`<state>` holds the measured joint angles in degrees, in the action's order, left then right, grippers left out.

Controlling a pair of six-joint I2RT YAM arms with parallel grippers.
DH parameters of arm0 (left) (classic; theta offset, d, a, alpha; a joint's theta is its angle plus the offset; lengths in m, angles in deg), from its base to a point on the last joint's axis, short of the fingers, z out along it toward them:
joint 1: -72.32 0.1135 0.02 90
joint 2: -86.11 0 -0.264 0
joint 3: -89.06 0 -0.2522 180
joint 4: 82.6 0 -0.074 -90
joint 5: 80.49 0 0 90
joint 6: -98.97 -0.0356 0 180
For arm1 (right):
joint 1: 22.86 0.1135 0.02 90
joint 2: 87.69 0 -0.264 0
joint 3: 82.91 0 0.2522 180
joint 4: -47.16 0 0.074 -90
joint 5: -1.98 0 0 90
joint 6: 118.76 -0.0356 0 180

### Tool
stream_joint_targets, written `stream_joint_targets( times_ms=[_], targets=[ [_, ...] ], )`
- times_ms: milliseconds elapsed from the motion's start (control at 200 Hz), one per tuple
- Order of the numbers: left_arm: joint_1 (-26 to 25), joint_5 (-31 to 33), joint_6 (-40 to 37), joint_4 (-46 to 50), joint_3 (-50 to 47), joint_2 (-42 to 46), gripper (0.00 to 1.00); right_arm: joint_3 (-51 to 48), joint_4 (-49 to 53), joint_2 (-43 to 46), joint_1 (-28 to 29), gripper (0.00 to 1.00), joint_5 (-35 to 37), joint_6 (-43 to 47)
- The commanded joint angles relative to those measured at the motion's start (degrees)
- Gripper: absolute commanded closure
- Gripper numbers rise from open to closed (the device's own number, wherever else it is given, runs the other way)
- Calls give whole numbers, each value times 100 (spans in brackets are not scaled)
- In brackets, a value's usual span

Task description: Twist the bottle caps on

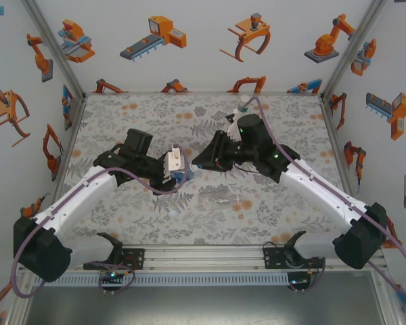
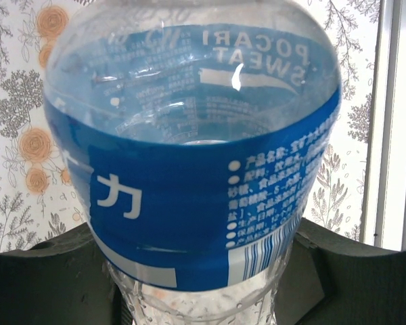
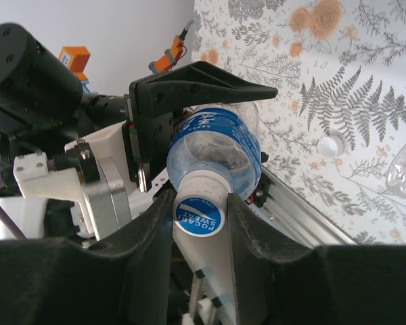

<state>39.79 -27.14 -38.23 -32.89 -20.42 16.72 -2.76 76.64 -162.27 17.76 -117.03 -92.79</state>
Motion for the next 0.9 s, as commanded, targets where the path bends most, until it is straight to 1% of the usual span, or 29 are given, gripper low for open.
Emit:
stream_joint_targets(
  times_ms=[0,35,85,110,180,240,345,501,596,686,786,896],
  targets=[
    [-119,-590,-114,-484,64,149,100,203,-73,-111,51,90,113,-550],
    [-122,-592,-112,-483,61,161,100,244,-61,-113,51,85,137,-445],
    [-122,-598,-111,-483,60,154,100,324,-67,-98,51,72,150,-219],
    [-121,-600,-109,-482,54,159,100,343,-104,-79,50,69,140,-63],
    [-113,-620,-131,-463,52,163,100,391,-208,-15,51,63,106,430],
    [-121,-641,-140,-448,61,162,100,442,-214,50,38,60,127,971],
    [-118,-666,-152,-442,64,171,100,483,-295,154,-14,59,71,1846],
    [-120,-719,-189,-396,64,195,100,408,-758,385,-45,56,-328,3424],
    [-122,-789,-248,-344,64,206,100,488,-772,393,-106,53,-1076,4534],
    [-116,-870,-322,-278,77,210,100,671,-478,366,-125,51,-1648,5694],
    [-121,-955,-380,-211,98,189,100,1010,167,304,-125,51,-2156,7134],
    [-121,-986,-410,-174,103,185,100,1282,946,259,-125,50,-2967,8729]
  ],
)
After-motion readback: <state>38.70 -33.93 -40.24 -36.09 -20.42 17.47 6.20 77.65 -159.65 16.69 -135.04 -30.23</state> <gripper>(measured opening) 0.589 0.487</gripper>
